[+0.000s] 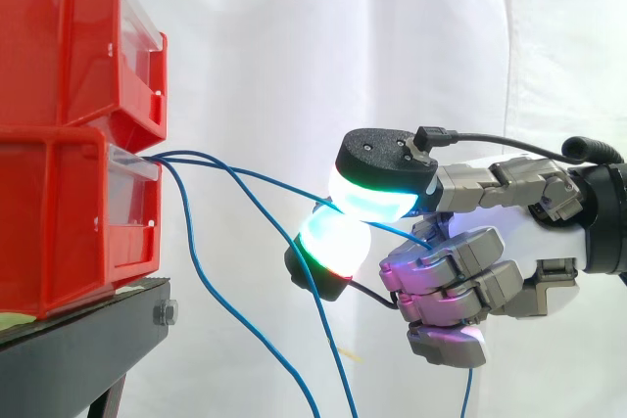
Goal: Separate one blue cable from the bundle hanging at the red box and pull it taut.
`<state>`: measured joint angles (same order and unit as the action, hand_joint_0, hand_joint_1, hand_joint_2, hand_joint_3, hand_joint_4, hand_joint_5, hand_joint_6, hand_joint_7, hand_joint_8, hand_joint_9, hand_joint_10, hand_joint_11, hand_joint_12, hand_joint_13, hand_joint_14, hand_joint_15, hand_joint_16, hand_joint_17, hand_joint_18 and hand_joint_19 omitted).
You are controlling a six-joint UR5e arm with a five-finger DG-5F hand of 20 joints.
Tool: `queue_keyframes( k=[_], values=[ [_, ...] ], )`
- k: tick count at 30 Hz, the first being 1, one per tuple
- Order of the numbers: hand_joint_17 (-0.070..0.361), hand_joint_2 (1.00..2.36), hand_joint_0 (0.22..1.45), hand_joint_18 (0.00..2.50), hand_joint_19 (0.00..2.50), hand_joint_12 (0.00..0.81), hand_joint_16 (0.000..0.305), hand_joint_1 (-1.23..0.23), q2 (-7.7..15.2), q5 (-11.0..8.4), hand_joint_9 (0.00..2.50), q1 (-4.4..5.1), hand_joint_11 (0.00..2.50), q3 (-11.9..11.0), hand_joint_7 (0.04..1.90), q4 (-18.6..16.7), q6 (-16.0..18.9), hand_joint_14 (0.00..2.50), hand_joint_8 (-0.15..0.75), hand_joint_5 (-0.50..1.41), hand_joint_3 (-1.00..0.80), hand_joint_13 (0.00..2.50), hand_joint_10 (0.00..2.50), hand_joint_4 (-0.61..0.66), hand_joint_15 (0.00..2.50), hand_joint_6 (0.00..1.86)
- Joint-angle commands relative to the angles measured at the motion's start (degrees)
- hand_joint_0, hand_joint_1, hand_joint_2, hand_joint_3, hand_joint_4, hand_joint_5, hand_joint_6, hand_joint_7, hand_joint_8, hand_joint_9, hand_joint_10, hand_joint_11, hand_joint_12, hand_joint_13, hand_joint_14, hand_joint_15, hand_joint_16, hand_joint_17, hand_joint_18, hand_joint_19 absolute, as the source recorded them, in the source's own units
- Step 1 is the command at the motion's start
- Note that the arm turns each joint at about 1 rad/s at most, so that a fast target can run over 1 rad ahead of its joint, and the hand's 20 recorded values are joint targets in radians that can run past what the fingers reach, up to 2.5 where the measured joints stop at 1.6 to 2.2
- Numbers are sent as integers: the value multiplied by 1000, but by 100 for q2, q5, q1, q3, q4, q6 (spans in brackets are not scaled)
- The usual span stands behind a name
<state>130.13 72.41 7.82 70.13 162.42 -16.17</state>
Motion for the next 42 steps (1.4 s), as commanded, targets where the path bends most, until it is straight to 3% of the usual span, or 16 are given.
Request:
queue_keyframes(
  k=[1, 42],
  values=[
    [107, 1011, 709, 1140, 1390, 389, 48, -728, 3, 1, 849, 0, 1018, 0, 1195, 0, 0, 1771, 334, -166, -21, 880, 2014, -124, 1062, 971],
    [104, 1011, 711, 1128, 1385, 381, 46, -728, 3, -8, 844, 0, 1010, 0, 1198, 0, 0, 1752, 332, -167, -24, 878, 2009, -128, 1072, 972]
  ],
)
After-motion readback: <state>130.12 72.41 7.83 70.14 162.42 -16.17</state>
